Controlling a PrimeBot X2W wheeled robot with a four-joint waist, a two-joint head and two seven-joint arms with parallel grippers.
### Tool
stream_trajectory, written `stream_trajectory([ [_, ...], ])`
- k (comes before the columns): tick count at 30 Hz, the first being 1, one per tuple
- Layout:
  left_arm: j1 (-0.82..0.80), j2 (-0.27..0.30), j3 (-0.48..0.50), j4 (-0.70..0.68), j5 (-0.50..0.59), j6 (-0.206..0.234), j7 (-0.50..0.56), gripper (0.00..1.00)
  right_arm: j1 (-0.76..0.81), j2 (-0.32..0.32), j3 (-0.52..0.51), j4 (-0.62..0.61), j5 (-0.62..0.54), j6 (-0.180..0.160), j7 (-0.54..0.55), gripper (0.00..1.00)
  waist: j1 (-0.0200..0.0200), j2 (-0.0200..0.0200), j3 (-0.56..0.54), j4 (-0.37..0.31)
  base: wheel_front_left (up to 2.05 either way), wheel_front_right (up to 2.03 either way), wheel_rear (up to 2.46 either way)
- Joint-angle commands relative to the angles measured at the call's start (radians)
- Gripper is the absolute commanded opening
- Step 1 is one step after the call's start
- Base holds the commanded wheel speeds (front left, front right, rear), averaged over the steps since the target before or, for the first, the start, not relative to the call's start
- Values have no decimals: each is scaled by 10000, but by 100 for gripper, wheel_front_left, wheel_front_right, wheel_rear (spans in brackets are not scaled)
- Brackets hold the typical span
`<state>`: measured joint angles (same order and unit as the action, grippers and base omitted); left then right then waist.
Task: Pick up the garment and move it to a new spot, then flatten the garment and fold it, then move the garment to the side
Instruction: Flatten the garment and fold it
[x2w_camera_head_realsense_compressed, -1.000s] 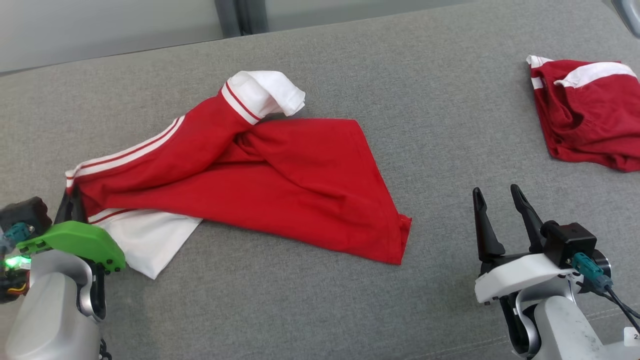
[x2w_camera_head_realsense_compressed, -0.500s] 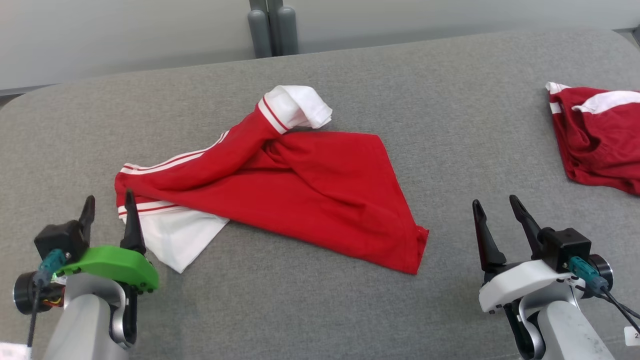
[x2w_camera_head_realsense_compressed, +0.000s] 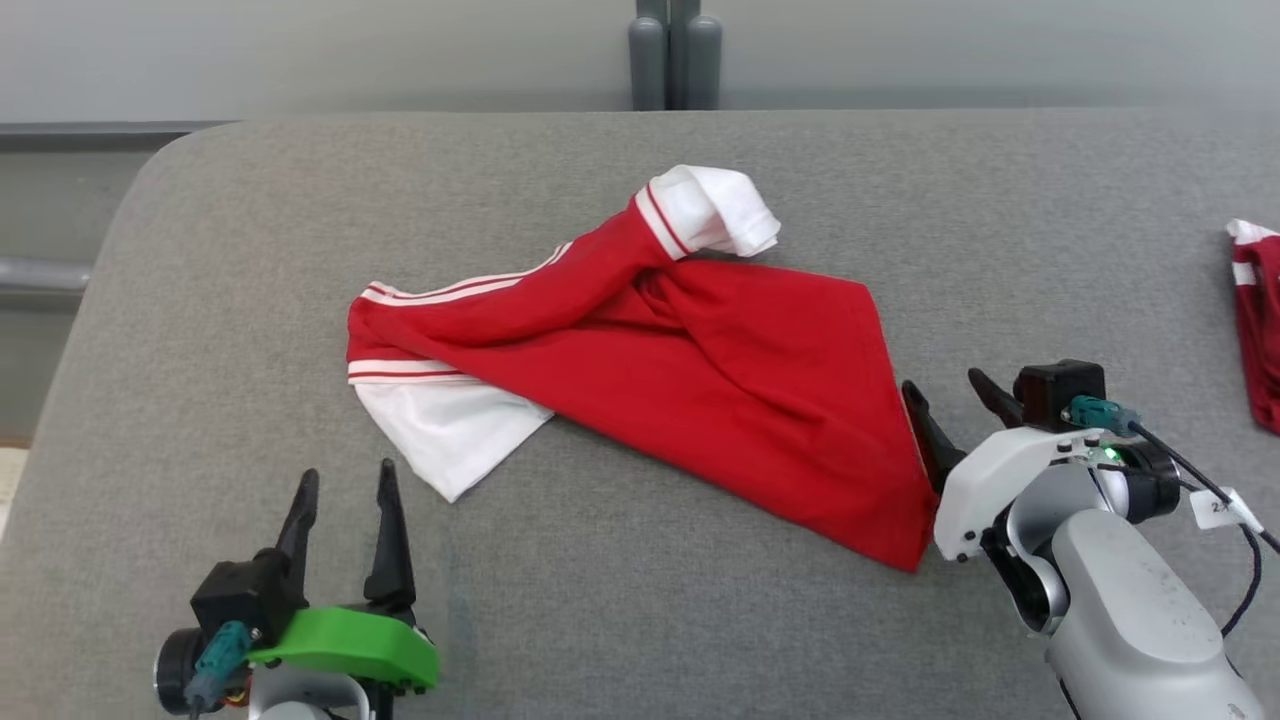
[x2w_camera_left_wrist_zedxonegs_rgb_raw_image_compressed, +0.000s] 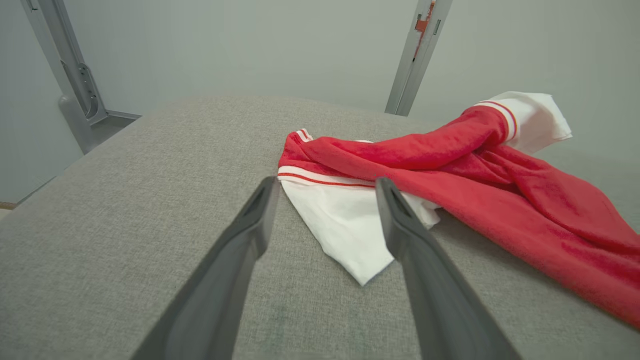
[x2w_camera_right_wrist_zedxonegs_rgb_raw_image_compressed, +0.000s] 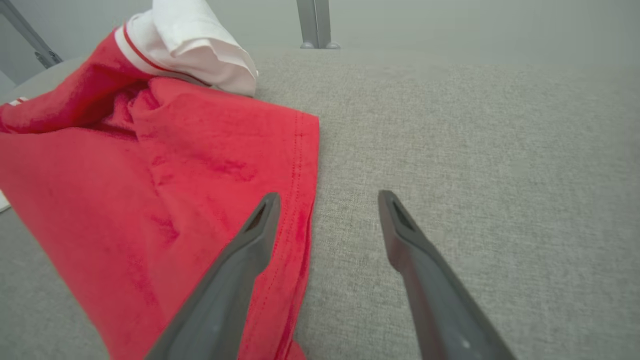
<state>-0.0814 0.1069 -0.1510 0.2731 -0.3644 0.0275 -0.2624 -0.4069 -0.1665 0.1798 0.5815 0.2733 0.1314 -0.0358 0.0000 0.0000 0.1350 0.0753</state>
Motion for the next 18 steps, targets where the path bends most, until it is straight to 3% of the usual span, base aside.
stream_trajectory([
  [1,152,-29,-49,-127,82,8,-28,100,-163,-46,77,305,140,-14,151,100,0,0,134,537,0,0,0],
  [10,500,-156,-99,-557,32,95,-29,100,-473,36,836,2045,835,-4,689,100,0,0,184,1221,0,0,0],
  [12,579,-131,-40,-619,53,118,-29,100,-498,2,1028,2167,1012,-4,645,26,0,0,181,1248,0,0,0],
  [13,597,-120,-20,-638,61,128,-29,100,-531,-24,1140,2173,1053,-4,594,0,0,0,178,1251,0,0,0],
  [18,713,-97,83,-721,81,190,-30,100,-977,-321,1554,1868,1185,-8,-93,0,0,0,109,1131,0,0,0],
])
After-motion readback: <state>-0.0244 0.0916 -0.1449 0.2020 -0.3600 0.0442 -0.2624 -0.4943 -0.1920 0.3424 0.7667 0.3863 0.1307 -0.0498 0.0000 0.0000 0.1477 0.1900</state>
